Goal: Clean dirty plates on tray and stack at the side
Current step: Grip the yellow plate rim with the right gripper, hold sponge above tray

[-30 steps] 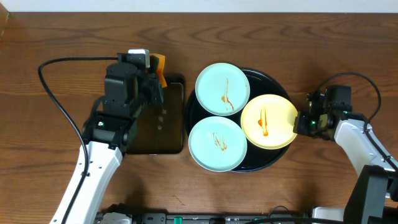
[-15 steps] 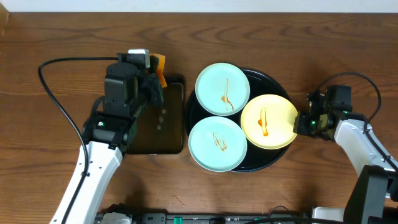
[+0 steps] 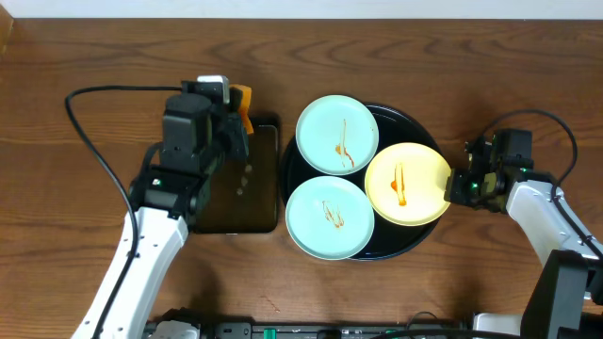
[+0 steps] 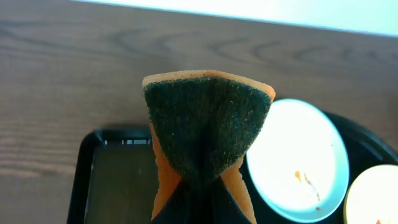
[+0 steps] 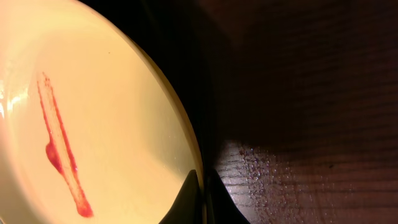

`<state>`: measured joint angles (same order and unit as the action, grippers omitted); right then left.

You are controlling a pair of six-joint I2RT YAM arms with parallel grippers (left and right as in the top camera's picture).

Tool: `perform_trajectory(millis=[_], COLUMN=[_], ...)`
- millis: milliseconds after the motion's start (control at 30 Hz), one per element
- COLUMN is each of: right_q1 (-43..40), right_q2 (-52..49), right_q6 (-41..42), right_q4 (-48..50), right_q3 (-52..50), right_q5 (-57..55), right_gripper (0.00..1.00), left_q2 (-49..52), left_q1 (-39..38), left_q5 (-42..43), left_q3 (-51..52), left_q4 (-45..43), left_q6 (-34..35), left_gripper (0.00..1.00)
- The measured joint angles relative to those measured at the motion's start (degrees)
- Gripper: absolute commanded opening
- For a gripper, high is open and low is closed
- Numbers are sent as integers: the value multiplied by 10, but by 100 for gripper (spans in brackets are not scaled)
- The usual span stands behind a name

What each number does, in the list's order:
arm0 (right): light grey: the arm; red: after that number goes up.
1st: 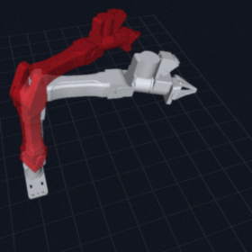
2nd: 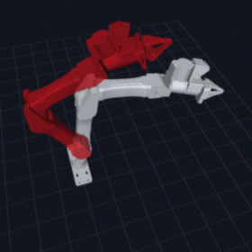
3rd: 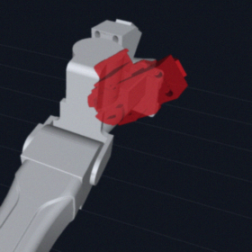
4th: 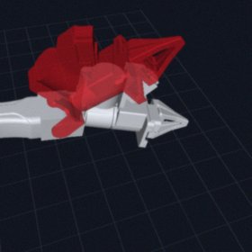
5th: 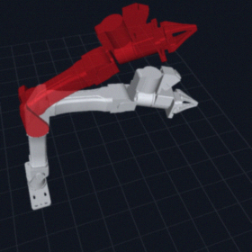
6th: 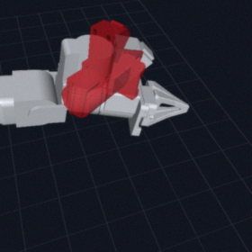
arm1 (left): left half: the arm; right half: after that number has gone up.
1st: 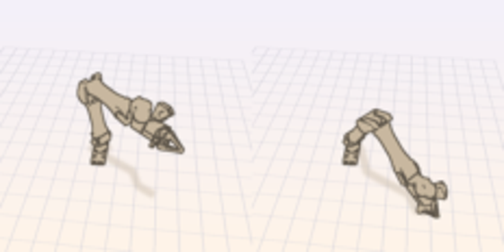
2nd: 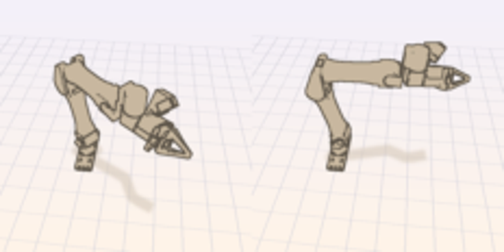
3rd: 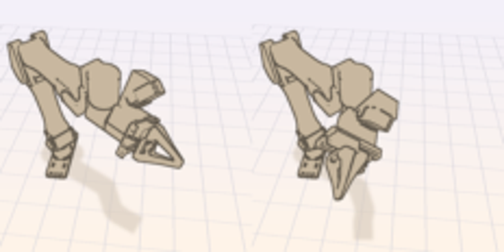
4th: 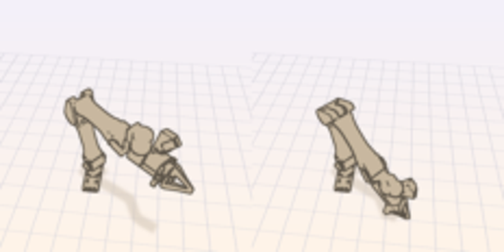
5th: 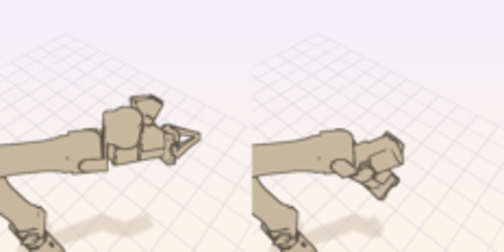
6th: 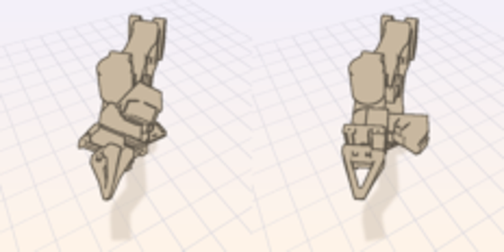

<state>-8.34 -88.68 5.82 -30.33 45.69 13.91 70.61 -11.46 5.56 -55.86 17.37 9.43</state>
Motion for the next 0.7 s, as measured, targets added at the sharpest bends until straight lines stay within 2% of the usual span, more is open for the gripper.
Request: perform_trajectory(millis=[400, 700], right_q1=[0, 0], right_q2=[0, 0], right_q6=[0, 0], right_q4=[0, -3], right_q3=[0, 0], right_q5=[0, 0], right_gripper=[1, 1], left_q2=[172, 199], left_q1=[0, 0], left_q5=[0, 1], left_q3=[-1, -1], left_q4=[120, 127], left_q6=[0, 0], left_gripper=[7, 7])
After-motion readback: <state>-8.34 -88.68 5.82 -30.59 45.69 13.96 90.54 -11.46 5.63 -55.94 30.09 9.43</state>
